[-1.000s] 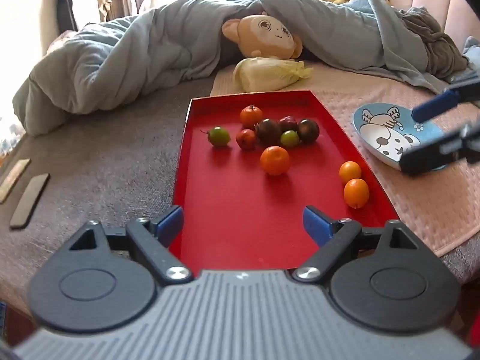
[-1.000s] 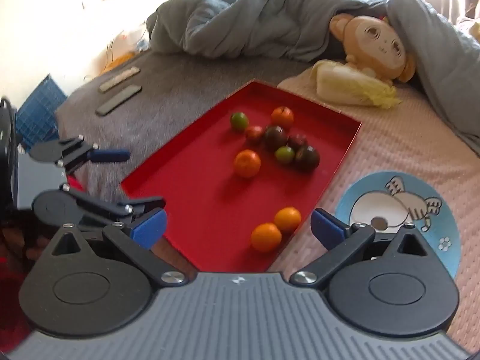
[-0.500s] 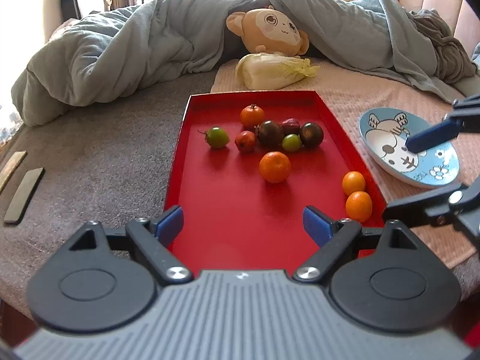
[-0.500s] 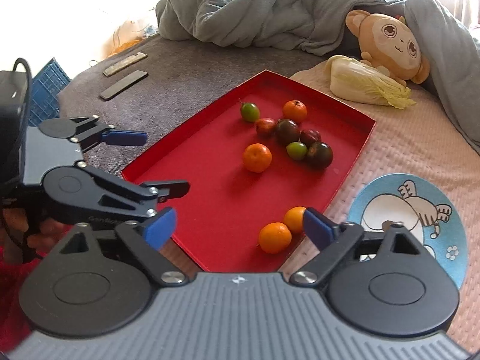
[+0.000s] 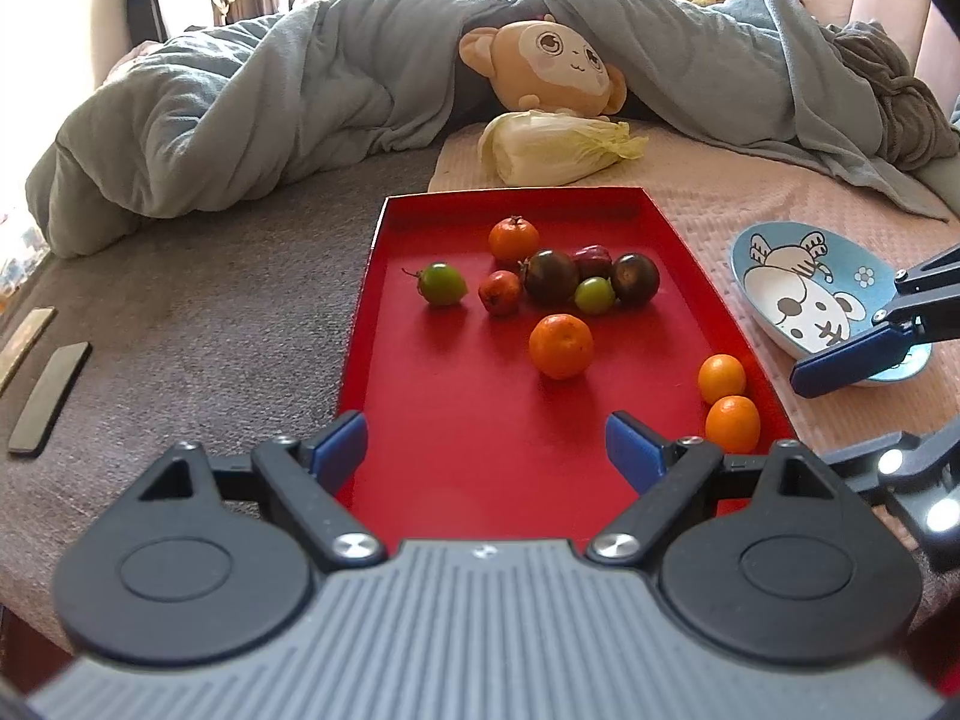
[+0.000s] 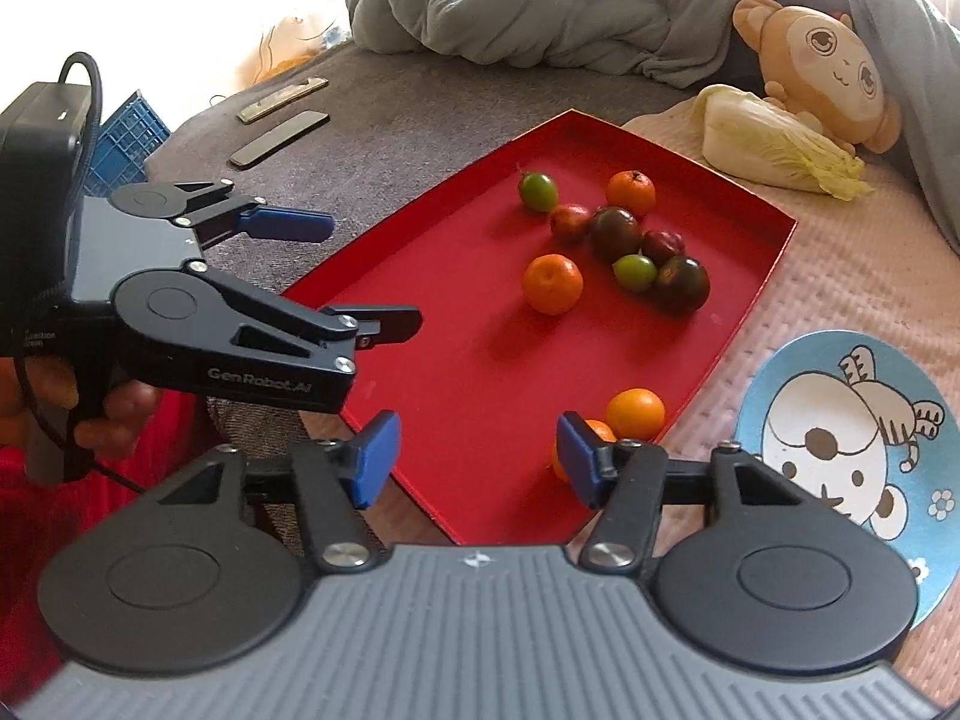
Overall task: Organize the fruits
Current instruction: 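Move both open grippers toward the tangerines in the red tray, then close the right gripper on a tangerine at the tray rim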
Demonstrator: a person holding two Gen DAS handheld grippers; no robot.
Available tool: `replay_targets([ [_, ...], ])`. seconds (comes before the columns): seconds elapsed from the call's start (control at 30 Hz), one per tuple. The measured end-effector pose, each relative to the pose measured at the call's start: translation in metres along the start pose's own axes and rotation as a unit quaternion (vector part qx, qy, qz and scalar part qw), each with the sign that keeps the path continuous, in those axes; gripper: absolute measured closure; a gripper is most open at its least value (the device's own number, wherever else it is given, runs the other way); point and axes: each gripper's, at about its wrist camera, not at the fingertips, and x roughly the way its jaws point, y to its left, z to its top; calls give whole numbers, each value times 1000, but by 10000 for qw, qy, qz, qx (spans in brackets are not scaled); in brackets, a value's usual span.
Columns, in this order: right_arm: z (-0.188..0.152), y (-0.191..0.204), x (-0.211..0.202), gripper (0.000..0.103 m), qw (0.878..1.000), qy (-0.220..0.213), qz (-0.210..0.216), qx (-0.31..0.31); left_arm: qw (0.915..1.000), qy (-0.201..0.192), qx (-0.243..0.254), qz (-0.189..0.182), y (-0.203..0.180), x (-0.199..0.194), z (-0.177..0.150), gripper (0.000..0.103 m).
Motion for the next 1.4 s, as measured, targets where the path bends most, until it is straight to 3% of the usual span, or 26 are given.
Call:
replay_targets([
  [0.6, 1, 4, 33, 52, 9935, 486, -650, -799, 10000, -14, 55, -47, 3, 8, 3, 15],
  [1.07, 2, 13, 73, 52, 9724, 1125, -1334, -1550, 9999, -39, 71, -88, 8, 6, -1, 15],
  [1.4, 4, 15, 85, 52, 9653, 1237, -1509, -1735, 10000, -8, -59, -30, 20, 8, -3, 15],
])
